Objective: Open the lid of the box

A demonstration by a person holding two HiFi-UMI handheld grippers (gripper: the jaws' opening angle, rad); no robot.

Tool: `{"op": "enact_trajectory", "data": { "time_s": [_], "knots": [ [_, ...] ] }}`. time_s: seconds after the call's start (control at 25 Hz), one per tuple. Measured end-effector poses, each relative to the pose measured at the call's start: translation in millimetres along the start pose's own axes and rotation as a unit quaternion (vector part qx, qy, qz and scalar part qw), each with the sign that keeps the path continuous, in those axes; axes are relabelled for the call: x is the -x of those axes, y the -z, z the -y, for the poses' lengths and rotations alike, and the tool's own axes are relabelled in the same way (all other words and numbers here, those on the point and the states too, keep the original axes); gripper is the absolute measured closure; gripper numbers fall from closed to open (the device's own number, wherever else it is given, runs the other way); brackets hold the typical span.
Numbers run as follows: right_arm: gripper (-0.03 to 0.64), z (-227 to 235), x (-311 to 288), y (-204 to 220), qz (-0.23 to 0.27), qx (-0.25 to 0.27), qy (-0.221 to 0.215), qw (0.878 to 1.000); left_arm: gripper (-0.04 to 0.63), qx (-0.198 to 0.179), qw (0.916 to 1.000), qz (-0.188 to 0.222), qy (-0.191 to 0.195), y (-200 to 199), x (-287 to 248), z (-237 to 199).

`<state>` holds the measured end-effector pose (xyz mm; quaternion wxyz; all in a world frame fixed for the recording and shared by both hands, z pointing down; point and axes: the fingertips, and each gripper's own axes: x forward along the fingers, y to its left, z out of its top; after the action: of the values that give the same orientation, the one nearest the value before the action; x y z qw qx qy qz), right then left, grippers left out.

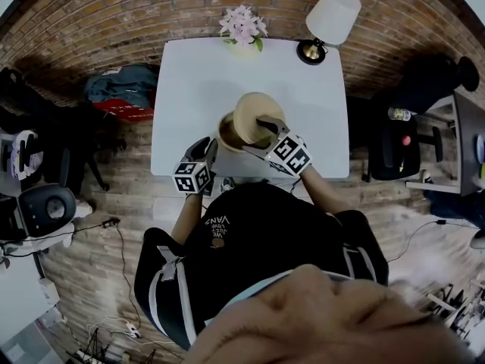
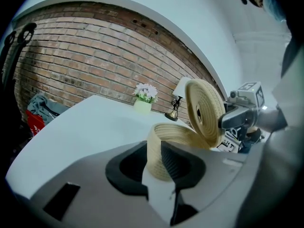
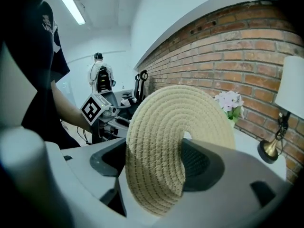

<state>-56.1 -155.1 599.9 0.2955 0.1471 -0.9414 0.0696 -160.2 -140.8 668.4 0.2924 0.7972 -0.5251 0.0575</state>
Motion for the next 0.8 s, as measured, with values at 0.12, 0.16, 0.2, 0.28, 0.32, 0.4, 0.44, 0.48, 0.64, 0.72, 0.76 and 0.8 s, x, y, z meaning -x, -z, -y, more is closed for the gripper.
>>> {"op": "enact_trajectory", "data": {
  "time_s": [0.12,0.16,0.2,0.28,0.32,0.4,0.44,0.48,0.64,0.72,0.76,0.8],
  "knots": [
    [0.282,7,11,-6,0.036,-0.035,0.006,0.999,0.514,0.001,1.0000,0.008,-0.004,-7,2,2],
    [0.282,10,14,-8,0.047,-0.047,0.007,0.998,0.514,0.000,0.9999,0.009,-0.005,-9,2,4],
    [0.282,12,17,-10,0.057,-0.058,0.009,0.997,0.514,-0.003,0.9999,0.010,-0.007,-11,2,4],
    [0.282,18,23,-12,0.074,-0.075,0.017,0.994,0.514,-0.010,0.9998,0.013,-0.010,-14,2,7],
    [0.282,21,26,-12,0.081,-0.081,0.022,0.993,0.514,-0.012,0.9997,0.016,-0.011,-16,3,8],
    [0.282,26,33,-15,0.097,-0.092,0.034,0.990,0.514,-0.012,0.9995,0.025,-0.013,-22,4,11],
    [0.282,29,36,-17,0.106,-0.097,0.039,0.989,0.514,-0.012,0.9994,0.031,-0.014,-26,5,13],
    [0.282,32,40,-18,0.116,-0.104,0.045,0.987,0.514,-0.014,0.9991,0.036,-0.015,-30,6,14],
    [0.282,47,59,-18,0.154,-0.135,0.072,0.976,0.514,-0.023,0.9980,0.057,-0.015,-46,9,25],
    [0.282,53,69,-16,0.166,-0.149,0.084,0.971,0.514,-0.027,0.9973,0.067,-0.012,-54,9,31],
    [0.282,56,74,-14,0.171,-0.152,0.090,0.969,0.514,-0.029,0.9969,0.072,-0.011,-58,10,34],
    [0.282,59,79,-12,0.175,-0.154,0.095,0.968,0.514,-0.031,0.9965,0.077,-0.010,-61,10,37]
  ]
}}
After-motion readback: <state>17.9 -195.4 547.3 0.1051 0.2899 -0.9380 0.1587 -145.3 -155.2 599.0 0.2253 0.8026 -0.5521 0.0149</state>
